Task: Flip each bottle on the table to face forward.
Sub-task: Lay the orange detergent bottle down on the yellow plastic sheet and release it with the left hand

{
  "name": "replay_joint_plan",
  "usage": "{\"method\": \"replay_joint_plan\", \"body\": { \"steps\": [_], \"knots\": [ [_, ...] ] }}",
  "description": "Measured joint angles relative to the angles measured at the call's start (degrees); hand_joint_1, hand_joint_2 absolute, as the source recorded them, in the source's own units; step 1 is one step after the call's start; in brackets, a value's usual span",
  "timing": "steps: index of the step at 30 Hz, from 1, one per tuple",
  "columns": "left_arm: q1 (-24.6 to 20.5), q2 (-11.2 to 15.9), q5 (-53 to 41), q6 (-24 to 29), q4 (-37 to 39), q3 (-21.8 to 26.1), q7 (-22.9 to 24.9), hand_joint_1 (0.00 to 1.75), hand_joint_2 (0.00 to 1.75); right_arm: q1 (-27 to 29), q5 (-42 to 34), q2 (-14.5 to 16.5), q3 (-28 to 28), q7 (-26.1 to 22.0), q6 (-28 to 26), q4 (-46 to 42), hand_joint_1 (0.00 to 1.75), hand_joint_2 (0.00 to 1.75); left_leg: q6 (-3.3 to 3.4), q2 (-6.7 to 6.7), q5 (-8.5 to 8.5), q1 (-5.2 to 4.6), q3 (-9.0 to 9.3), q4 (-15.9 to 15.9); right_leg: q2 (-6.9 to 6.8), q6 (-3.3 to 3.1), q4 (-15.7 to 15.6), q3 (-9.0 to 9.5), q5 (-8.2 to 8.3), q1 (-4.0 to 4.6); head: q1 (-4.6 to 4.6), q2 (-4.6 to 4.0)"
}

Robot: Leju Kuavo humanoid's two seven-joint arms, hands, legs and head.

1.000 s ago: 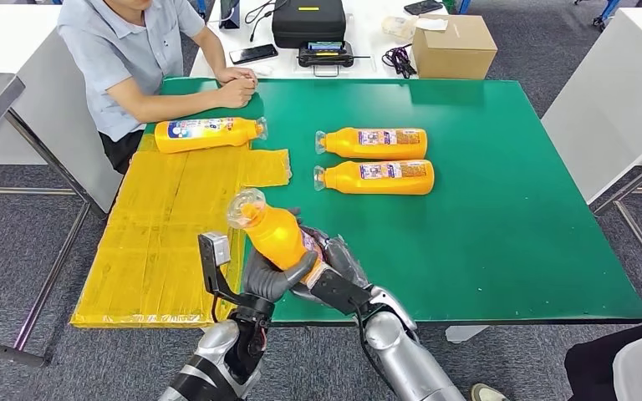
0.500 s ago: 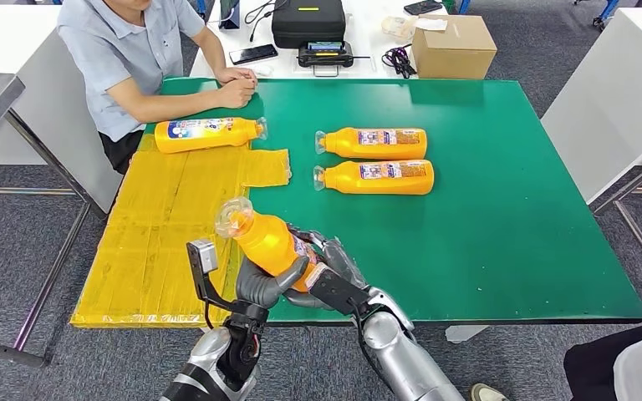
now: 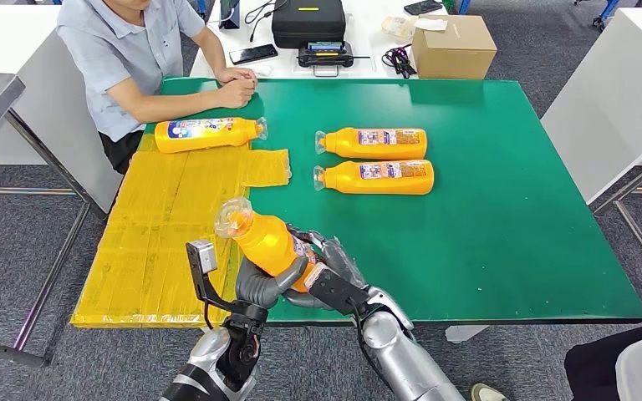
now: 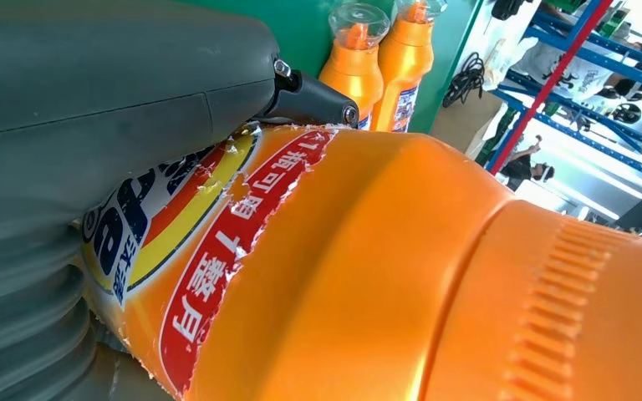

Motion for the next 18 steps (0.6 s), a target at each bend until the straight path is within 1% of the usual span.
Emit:
{"method": "replay_joint_plan", "body": {
  "steps": [11,12,13,14,16,17,18],
  "knots": [
    [0.0,0.0,0.0,0.0,0.0,0.0,-0.1,1.75,1.75,-0.1,0.0,0.0,0.0,0.0,-0.1,0.1,0.0,1.75,0.0,0.0,0.0,0.0,0.0,0.0,0.0,0.0,0.0,0.0,0.0,0.0,0.0,0.0],
    [0.0,0.1,-0.7,0.7,-0.1,0.1,-0.6,1.75,1.75,-0.1,0.2,0.0,0.1,0.0,-0.5,0.2,0.0,1.75,0.0,0.0,0.0,0.0,0.0,0.0,0.0,0.0,0.0,0.0,0.0,0.0,0.01,0.0],
    [0.1,0.3,-2.9,2.6,-0.4,0.2,-1.9,1.75,1.75,0.0,0.6,0.0,0.2,0.1,-1.6,0.1,0.0,1.75,0.0,0.01,0.0,0.0,0.0,0.0,0.0,0.0,0.0,-0.01,0.0,0.0,0.02,0.0],
    [0.4,0.6,-6.6,6.2,-1.1,0.4,-3.6,1.74,1.75,0.4,1.0,-0.2,0.4,0.3,-3.1,-0.3,0.0,1.75,0.0,0.02,0.0,0.01,0.0,0.0,0.01,0.0,0.0,-0.02,0.0,0.01,0.02,0.0],
    [0.8,1.2,-15.3,17.2,-3.4,1.2,-6.3,1.71,1.75,1.8,1.0,-0.5,1.2,1.3,-5.3,-1.6,0.0,1.75,-0.01,0.02,-0.01,0.01,0.01,0.0,0.01,0.0,0.0,-0.04,-0.01,0.01,-0.01,0.0],
    [0.8,1.4,-17.9,22.5,-4.6,1.7,-6.4,1.69,1.75,2.6,0.4,-0.8,1.4,2.0,-5.4,-2.1,0.0,1.75,-0.02,-0.04,-0.01,0.02,0.0,0.0,-0.06,-0.01,0.0,-0.04,-0.02,0.02,-0.02,0.0],
    [0.7,1.7,-18.9,26.3,-5.6,2.2,-6.1,1.68,1.75,3.2,-0.4,-1.3,1.6,2.5,-5.0,-2.4,0.0,1.75,-0.01,-0.13,0.0,0.02,-0.01,0.0,-0.16,-0.01,0.0,-0.02,-0.03,0.02,-0.02,0.0]
  ]
}}
